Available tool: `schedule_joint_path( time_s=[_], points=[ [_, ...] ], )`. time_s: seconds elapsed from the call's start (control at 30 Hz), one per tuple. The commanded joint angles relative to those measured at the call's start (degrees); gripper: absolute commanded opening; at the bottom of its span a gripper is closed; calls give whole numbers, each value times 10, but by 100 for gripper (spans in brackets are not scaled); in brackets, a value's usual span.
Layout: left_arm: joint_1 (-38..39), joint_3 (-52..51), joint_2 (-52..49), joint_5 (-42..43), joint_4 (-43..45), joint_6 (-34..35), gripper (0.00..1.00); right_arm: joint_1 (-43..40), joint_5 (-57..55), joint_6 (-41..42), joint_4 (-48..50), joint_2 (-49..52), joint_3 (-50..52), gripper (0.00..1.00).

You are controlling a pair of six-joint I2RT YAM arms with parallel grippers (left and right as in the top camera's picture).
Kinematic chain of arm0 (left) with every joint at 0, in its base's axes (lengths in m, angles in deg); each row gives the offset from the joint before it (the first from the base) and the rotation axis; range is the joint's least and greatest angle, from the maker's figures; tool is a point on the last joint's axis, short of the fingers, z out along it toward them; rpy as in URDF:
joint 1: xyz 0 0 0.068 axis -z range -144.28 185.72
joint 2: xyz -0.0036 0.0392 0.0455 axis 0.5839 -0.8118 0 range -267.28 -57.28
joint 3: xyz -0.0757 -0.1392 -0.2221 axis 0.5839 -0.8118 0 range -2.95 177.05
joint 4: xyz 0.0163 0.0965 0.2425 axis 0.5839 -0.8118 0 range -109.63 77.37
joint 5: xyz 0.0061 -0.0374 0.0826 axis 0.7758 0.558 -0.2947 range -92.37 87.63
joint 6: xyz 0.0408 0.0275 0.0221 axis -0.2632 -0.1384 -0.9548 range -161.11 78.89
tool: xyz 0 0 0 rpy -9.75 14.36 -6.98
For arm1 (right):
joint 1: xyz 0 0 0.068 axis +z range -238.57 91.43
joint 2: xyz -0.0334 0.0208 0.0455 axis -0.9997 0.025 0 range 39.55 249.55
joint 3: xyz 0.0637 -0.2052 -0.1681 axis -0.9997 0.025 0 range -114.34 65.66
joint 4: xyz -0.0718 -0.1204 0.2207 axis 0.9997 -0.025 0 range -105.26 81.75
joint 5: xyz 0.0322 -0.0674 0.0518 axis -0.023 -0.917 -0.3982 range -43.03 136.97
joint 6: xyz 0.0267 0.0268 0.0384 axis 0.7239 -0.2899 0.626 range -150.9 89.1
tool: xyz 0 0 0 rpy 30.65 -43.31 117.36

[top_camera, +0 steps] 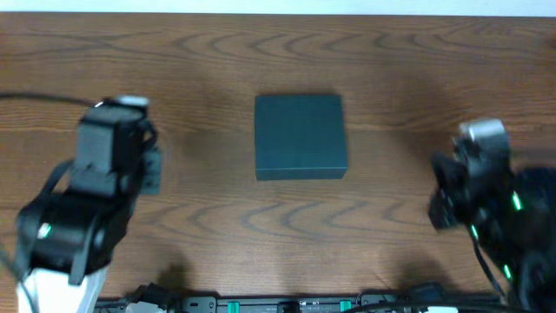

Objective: Pack container

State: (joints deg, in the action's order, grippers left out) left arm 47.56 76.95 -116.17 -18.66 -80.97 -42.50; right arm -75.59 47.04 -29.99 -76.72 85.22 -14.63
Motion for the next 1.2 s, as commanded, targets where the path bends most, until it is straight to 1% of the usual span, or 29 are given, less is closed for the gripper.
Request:
schedule_joint_path(
  time_s=[0.0, 0.2, 0.27, 0.3, 0.33, 0.37, 0.4, 0.43, 0.47, 0.5, 1.17],
  points=[
    [-31, 2, 43, -14, -40, 39, 6, -4, -34, -29, -44, -47, -2, 1],
    [-50, -4, 93, -14, -69, 39, 9, -4, -46, -29, -124, -105, -2, 1],
    [-50, -14, 98, -14, -74, 39, 13, -4, -46, -29, -145, -110, 1, 1],
    [-50, -23, 99, -13, -76, 42, 17, -2, -45, -25, -149, -111, 5, 2],
    [-50, -30, 99, -11, -77, 46, 25, -1, -45, -22, -149, -112, 9, 3],
    [-50, -38, 98, -9, -77, 51, 33, -1, -44, -22, -149, -112, 14, 7],
    [-50, -46, 97, -7, -78, 57, 48, -1, -44, -22, -149, -112, 17, 16],
    [-50, -53, 96, -7, -81, 66, 84, -1, -46, -22, -149, -112, 22, 36],
    [-50, -58, 95, -7, -82, 66, 98, -1, -46, -22, -150, -112, 24, 79],
    [-50, -63, 93, -7, -84, 66, 99, -1, -46, -23, -150, -112, 25, 99],
    [-50, -69, 88, -7, -84, 66, 98, -1, -45, -23, -151, -112, 25, 99]
  ],
)
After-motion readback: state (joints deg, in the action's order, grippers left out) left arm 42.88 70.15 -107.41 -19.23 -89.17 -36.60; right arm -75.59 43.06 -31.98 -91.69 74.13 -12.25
